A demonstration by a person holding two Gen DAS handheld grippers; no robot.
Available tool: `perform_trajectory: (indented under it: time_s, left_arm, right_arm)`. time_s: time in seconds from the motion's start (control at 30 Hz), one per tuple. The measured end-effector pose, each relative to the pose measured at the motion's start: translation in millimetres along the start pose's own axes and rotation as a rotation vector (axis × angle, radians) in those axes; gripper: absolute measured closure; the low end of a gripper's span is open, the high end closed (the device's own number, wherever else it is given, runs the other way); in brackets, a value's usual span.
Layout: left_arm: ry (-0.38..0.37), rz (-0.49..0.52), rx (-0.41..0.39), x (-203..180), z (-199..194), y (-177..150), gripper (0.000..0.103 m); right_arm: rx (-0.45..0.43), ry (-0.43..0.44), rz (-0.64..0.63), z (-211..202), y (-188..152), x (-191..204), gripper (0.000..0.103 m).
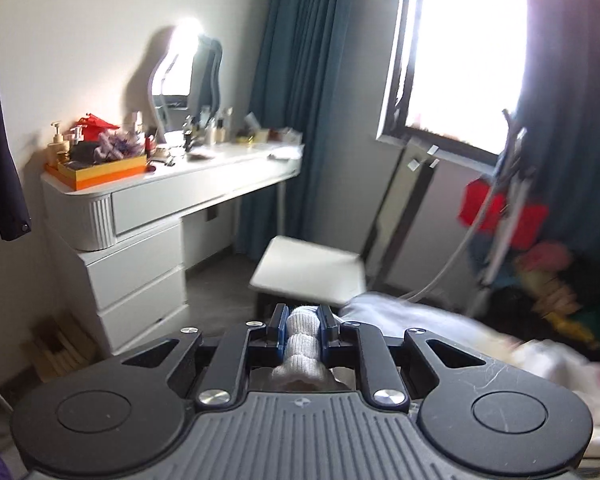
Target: Fold clothes
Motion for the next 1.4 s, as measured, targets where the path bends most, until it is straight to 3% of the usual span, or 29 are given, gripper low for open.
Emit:
perform_trajectory:
  time_s: [0.13, 0.23, 0.33, 0.43, 0.47, 0.57, 0.6, 0.7, 0.73, 0.77, 0.83, 1.0, 1.23, 1.4]
  left_arm:
    - [0.062, 0.027, 0.090, 11, 88, -35, 0.087]
    - [0.067, 0.076, 0.129, 17, 127, -55, 0.086]
    - [0.059, 0.086, 0.150, 26, 147, -66, 0.083]
    - [0.052, 0.112, 0.139, 26, 142, -70, 0.080]
    - [0.050, 0.113, 0.133, 27, 135, -69, 0.073]
    - [0.039, 0.092, 0.118, 30, 106, -62, 0.048]
    - [0.036, 0.085, 0.113, 31, 96, -59, 0.046]
    - [0.022, 0.067, 0.093, 33, 57, -56, 0.029]
    - [0.007, 0.064, 0.087, 33, 40, -58, 0.027]
    - [-0.016, 0.066, 0.081, 32, 23, -60, 0.026]
    - [-0.051, 0.083, 0.067, 28, -14, -66, 0.021]
    - [-0.166, 0.112, 0.045, 9, -117, -93, 0.020]
    - [-0.338, 0.078, 0.024, -25, -253, -148, 0.018]
    - [-0.391, 0.113, 0.024, -47, -321, -201, 0.016]
  right_arm:
    - [0.079, 0.008, 0.012, 68, -11, -19, 0.096]
    - [0.084, 0.007, 0.013, 84, -6, -32, 0.095]
    - [0.092, 0.012, 0.013, 86, 5, -36, 0.095]
    - [0.113, 0.005, -0.018, 85, 15, -31, 0.093]
    - [0.118, -0.001, -0.036, 84, 17, -27, 0.092]
    - [0.133, -0.033, -0.124, 78, 22, -8, 0.090]
    - [0.141, -0.049, -0.159, 74, 23, -1, 0.088]
    - [0.150, -0.093, -0.256, 56, 27, 21, 0.073]
    - [0.145, -0.099, -0.284, 47, 28, 30, 0.060]
    - [0.129, -0.103, -0.307, 37, 28, 39, 0.039]
    - [0.094, -0.120, -0.345, 13, 31, 56, 0.016]
    - [0.000, -0.201, -0.442, -66, 33, 84, 0.019]
    - [-0.154, -0.406, -0.608, -191, 31, 95, 0.019]
    - [-0.239, -0.554, -0.670, -259, 28, 81, 0.019]
Point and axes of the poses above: each gripper's, at about its wrist camera, not at the fingertips, and z roughly the way its jaws point, x to its left, y to its top, the point moved 2 cm from there along z, roughly the way its jaws point, and after that the axes turned 15 degrees about -z, right-handed, at the moved point
